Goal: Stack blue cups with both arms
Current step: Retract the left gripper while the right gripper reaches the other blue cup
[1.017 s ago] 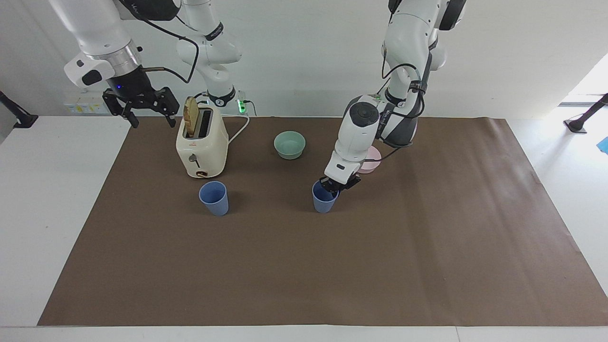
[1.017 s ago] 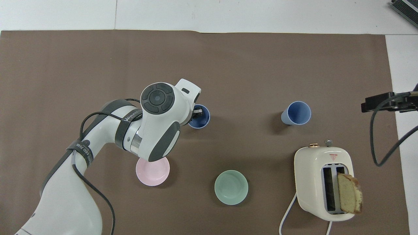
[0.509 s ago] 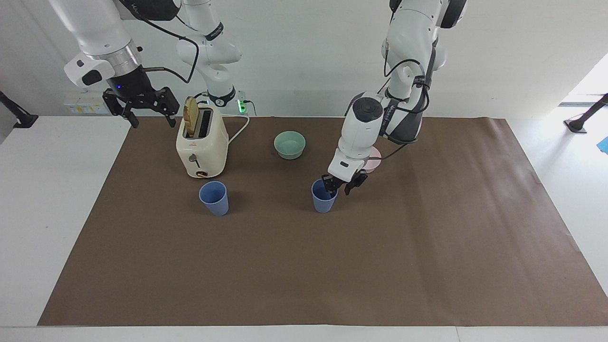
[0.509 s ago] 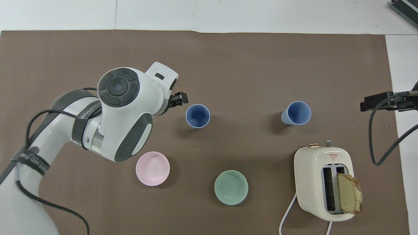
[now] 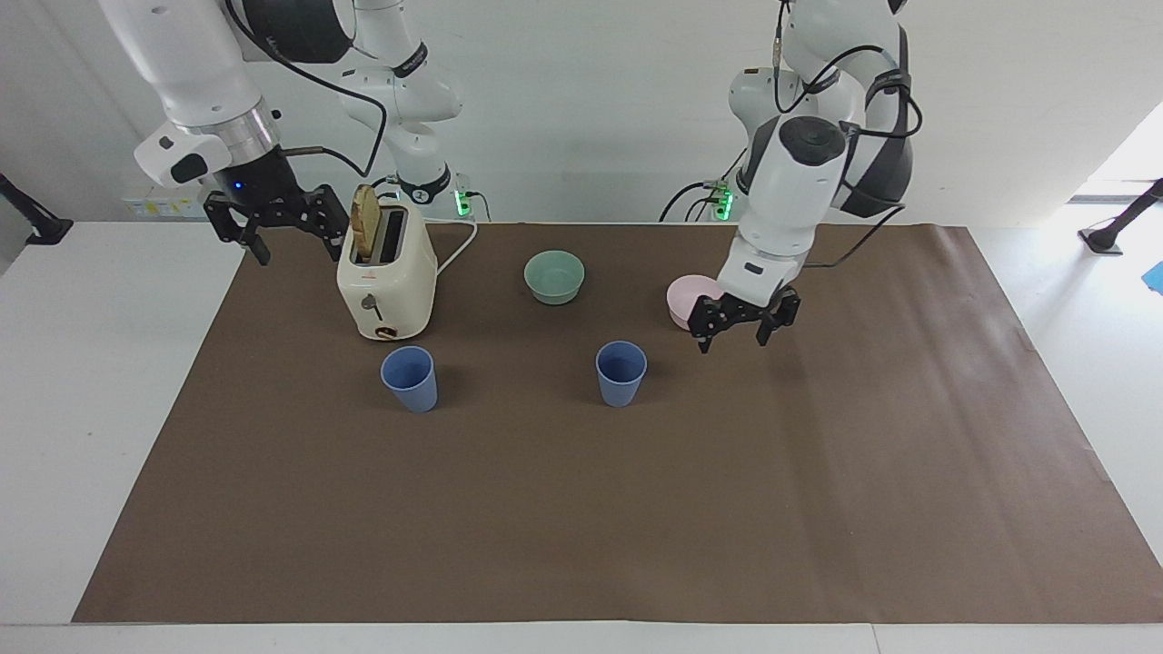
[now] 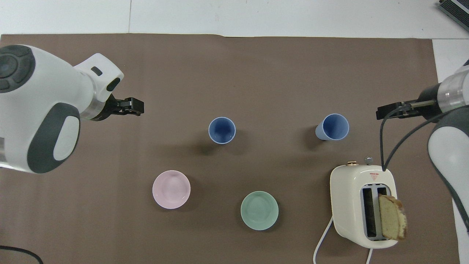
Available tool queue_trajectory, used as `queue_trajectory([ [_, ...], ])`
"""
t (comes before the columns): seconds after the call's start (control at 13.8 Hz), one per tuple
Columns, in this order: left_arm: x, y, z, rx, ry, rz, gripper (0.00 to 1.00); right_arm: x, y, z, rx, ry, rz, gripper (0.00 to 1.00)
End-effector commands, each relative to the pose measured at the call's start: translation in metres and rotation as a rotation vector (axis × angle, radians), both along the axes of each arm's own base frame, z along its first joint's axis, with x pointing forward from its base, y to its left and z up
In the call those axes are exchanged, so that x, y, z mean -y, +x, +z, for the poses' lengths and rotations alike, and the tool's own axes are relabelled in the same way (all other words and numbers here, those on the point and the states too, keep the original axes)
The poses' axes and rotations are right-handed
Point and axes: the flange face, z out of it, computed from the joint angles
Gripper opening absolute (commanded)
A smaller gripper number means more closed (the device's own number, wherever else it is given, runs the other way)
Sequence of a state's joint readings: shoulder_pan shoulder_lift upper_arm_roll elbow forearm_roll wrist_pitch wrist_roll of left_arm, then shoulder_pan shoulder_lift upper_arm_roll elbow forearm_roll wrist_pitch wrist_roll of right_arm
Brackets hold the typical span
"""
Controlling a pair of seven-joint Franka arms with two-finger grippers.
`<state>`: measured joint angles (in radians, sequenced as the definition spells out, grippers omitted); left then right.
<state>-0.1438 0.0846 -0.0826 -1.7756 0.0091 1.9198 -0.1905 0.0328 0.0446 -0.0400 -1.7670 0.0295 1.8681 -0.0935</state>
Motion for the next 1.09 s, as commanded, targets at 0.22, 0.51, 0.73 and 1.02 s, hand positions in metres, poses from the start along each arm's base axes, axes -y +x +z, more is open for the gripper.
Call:
queue_trajectory([
  [0.22, -0.073, -0.019, 0.045, -0.006, 0.036, -0.104, 1.0, -0.016, 0.027, -0.072, 0.002, -0.003, -0.046, 1.0],
  [0.51, -0.071, -0.044, 0.087, 0.006, 0.042, -0.108, 1.0, -0.027, 0.027, -0.117, -0.028, -0.007, -0.037, 1.0],
  [0.73, -0.096, -0.059, 0.108, -0.008, 0.049, -0.164, 1.0, -0.033, 0.025, -0.139, -0.05, -0.009, -0.028, 1.0],
  [1.02, -0.116, -0.059, 0.121, 0.008, 0.043, -0.176, 1.0, -0.034, 0.017, -0.164, -0.064, -0.011, -0.023, 1.0],
])
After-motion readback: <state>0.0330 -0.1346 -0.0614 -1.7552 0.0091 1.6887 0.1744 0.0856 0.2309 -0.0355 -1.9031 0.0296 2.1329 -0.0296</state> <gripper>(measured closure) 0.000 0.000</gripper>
